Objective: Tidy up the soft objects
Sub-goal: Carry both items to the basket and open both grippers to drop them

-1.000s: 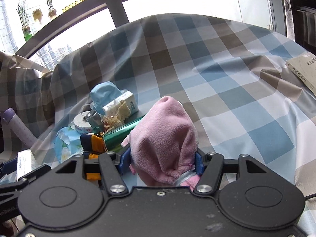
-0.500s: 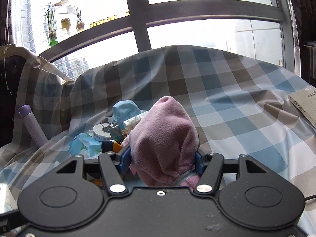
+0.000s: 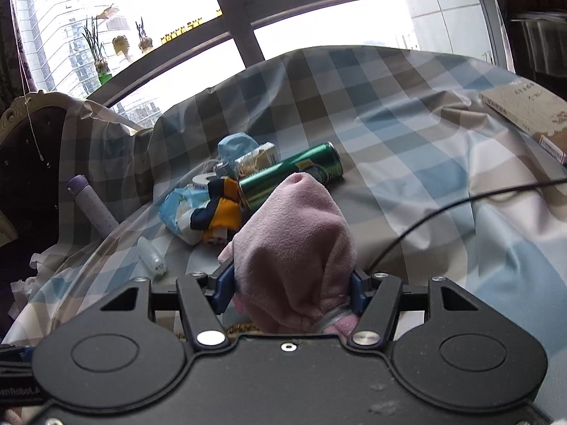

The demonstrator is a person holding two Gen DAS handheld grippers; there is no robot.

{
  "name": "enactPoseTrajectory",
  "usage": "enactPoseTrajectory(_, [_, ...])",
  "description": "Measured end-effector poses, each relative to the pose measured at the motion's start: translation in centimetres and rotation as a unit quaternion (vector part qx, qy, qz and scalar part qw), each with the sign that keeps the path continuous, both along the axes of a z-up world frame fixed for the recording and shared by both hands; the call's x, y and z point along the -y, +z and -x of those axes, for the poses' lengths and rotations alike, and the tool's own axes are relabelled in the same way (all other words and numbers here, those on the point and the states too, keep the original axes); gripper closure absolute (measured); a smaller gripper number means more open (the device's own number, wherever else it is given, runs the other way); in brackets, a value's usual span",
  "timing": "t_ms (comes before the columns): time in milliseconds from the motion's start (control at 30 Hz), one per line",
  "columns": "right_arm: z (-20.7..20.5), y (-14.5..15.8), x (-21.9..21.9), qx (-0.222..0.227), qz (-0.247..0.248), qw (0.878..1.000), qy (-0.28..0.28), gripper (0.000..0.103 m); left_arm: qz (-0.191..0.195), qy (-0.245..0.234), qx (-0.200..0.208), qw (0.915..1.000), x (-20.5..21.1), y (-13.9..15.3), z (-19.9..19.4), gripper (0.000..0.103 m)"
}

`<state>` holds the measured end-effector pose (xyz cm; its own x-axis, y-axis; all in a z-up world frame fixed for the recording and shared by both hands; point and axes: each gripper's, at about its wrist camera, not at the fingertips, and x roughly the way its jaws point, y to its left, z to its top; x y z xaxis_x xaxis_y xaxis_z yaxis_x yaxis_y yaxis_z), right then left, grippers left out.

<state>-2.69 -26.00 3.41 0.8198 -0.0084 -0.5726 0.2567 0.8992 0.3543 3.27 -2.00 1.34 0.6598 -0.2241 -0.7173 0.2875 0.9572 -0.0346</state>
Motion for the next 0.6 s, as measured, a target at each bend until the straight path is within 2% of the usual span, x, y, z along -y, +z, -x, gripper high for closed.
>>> enactPoseTrajectory(333, [4.8,-0.8,-3.6,-0.036,0.024,0.997,0.066,0.042,-0.007,0.032,-0.067,0.9972,-0.4,-1.4,0.9,0.034])
enactPoseTrajectory(600, [6.6,1.1,-4.6,-0.054,0.063,0.992,0.093,0.042,-0.021,0.043,-0.094,0.9944,-0.6,-2.1,1.3,0.034])
